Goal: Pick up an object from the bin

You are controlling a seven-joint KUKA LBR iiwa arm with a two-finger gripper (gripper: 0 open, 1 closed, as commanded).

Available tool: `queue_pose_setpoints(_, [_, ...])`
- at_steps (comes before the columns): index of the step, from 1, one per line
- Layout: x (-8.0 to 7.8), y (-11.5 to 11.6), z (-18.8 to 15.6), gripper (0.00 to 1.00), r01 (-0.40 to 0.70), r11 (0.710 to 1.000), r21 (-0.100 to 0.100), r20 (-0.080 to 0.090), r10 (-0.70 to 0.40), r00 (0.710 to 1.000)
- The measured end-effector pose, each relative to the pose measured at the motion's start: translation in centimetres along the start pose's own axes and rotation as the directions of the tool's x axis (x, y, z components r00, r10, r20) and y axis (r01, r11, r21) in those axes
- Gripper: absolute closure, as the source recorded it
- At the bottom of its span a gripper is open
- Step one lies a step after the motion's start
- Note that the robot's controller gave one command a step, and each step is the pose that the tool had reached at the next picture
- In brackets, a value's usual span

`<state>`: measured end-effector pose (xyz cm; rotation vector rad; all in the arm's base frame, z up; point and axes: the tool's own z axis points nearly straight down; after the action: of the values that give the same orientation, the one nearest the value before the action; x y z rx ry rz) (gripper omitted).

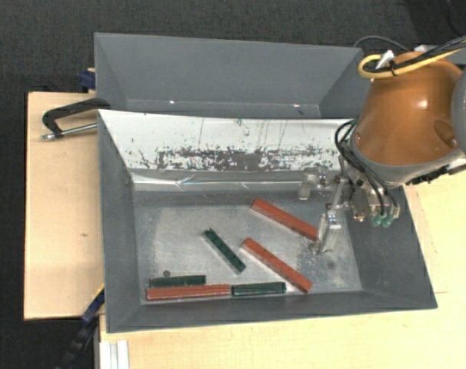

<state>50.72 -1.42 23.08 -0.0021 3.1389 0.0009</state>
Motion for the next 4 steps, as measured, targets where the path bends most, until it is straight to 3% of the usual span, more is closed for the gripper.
queue_pose_setpoints(1, [0.0,0.0,0.0,0.0,0.0,1.0,0.0,0.0,0.0,1.0])
queue_pose_setpoints(2, [-1.1,-1.8,5.5,0.0,0.035,0.999,0.001,0.006,-0.035,0.999])
queue_pose_setpoints(3, [-2.1,2.3,12.3,0.0,-0.004,1.0,0.001,0.004,0.004,1.0])
queue_pose_setpoints(4, [-1.7,3.5,15.1,0.0,0.145,0.989,-0.005,-0.005,-0.145,0.989])
